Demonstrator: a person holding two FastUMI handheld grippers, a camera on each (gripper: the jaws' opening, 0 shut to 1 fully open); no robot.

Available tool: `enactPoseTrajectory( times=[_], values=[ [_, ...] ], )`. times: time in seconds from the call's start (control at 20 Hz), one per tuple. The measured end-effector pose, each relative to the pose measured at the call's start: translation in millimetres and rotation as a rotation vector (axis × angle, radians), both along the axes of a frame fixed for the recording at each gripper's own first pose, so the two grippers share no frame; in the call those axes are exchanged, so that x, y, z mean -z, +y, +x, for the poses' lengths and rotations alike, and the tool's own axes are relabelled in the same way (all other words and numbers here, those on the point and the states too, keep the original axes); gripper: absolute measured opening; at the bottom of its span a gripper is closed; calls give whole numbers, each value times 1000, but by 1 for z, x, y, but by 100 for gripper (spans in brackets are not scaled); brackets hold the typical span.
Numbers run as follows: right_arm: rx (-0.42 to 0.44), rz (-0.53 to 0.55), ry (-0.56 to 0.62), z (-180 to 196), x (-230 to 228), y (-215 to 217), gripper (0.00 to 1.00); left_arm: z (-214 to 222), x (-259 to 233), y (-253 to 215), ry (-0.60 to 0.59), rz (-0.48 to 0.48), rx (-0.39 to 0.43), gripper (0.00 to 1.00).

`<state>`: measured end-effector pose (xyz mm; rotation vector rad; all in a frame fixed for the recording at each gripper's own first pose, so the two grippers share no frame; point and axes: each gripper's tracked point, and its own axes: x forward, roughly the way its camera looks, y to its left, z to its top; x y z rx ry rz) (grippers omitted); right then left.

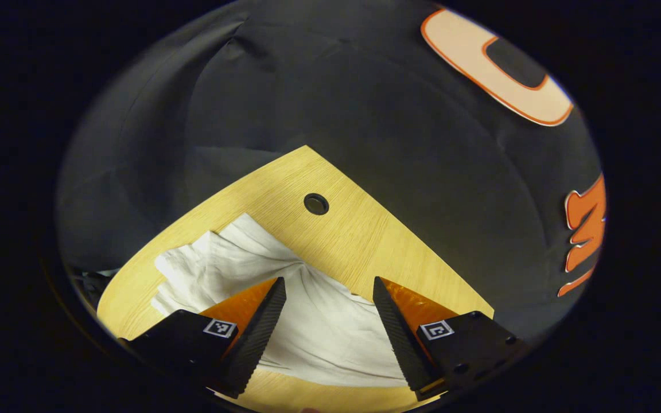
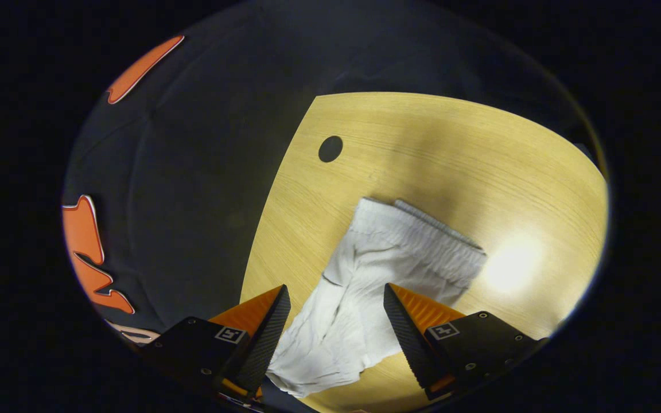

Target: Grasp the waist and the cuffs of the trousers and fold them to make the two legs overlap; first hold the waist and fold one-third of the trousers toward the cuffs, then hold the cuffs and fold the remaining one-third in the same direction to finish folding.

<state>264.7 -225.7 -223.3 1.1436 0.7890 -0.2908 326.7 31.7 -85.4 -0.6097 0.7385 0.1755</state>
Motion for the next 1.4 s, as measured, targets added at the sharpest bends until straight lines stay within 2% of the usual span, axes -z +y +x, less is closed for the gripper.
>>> enactPoseTrajectory(
  times=[0.2, 0.45, 0.65, 0.85, 1.0, 1.05, 1.1, 1.15, 1.25, 1.35, 1.4],
  values=[
    [68, 7, 20, -37, 24, -27, 98, -33, -41, -1, -96, 158, 47, 100],
    [119, 36, 66, -61, 62, -45, 98, -87, -86, -19, -186, 235, 70, 100],
    [125, 61, 55, -48, 74, -48, 99, -134, -107, -34, -227, 253, 49, 100],
    [141, 117, 42, -29, 77, -44, 98, -156, -106, -25, -231, 390, 39, 100],
    [135, 150, 45, -19, 81, -41, 95, -152, -107, -33, -234, 417, 54, 100],
    [140, 162, 52, -18, 83, -42, 85, -155, -106, -31, -232, 410, 55, 100],
    [143, 171, 57, -18, 89, -43, 67, -156, -107, -30, -228, 402, 52, 100],
    [148, 179, 65, -22, 94, -44, 62, -156, -108, -30, -228, 398, 47, 100],
    [143, 171, 51, -18, 95, -50, 29, -157, -107, -30, -223, 398, 40, 100],
    [134, 116, 31, -19, 95, -53, 14, -156, -106, -30, -207, 401, 34, 99],
    [127, 86, 30, -18, 94, -52, 11, -155, -107, -30, -206, 398, 31, 100]
  ],
)
